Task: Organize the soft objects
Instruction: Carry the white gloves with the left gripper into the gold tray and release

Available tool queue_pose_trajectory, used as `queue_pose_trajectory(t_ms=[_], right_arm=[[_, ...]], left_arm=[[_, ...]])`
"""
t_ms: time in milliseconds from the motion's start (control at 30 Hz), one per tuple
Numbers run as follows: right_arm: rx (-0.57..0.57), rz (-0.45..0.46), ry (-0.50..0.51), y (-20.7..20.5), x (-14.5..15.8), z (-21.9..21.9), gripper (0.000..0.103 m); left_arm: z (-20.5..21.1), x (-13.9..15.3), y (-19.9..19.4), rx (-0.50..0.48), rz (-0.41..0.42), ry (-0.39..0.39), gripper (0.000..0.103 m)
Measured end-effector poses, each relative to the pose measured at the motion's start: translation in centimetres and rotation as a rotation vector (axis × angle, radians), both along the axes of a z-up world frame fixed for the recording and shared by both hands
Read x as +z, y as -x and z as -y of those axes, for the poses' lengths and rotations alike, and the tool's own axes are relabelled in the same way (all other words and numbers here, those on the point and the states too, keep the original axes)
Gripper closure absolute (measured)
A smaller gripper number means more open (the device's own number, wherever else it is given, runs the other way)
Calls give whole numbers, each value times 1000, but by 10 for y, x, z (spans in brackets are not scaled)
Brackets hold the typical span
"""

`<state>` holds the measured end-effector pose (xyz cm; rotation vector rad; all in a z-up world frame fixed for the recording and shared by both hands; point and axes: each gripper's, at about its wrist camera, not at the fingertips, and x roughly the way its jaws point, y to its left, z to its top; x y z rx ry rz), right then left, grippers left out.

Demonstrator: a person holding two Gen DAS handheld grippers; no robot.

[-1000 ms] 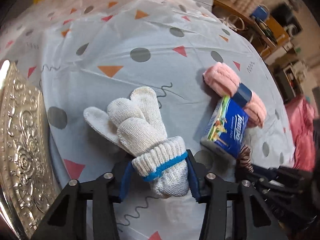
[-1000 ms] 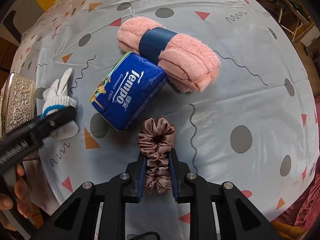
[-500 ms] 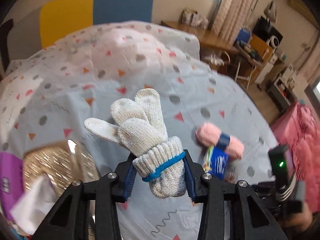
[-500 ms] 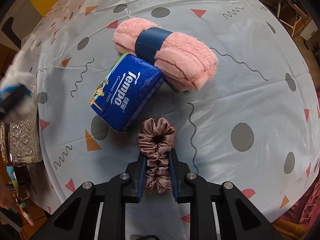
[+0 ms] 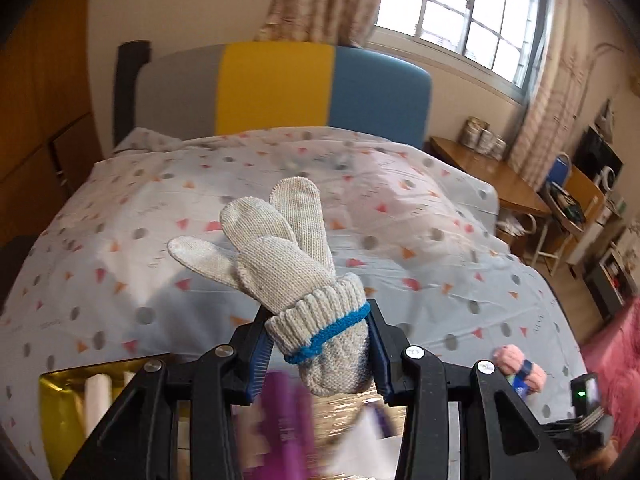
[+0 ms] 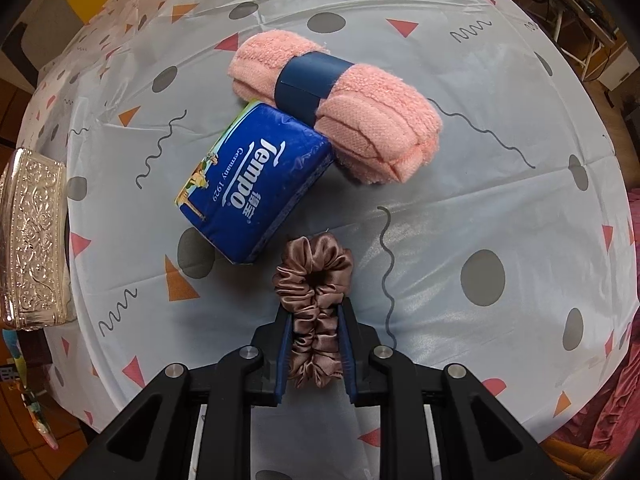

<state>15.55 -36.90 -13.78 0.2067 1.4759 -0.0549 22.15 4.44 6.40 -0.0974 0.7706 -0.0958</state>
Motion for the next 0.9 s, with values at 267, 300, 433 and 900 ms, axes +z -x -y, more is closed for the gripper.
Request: queue_pose_trajectory(t_ms=[267,300,433,900], right_arm=[[13,-7,22,-1,-2,-4,82],[16,-8,27,-2,-2,-5,82],[23,-12,36,-3,-2,-4,82],[65,-15,96,-5,-2,-11,82]], left_arm=[[-126,-34,57,175,-30,24,60],[-138,-38,64,196,-35,28,60],[-189,-61,102,283,-60,47,60],[-236,-157,165,373,-231,65,58]])
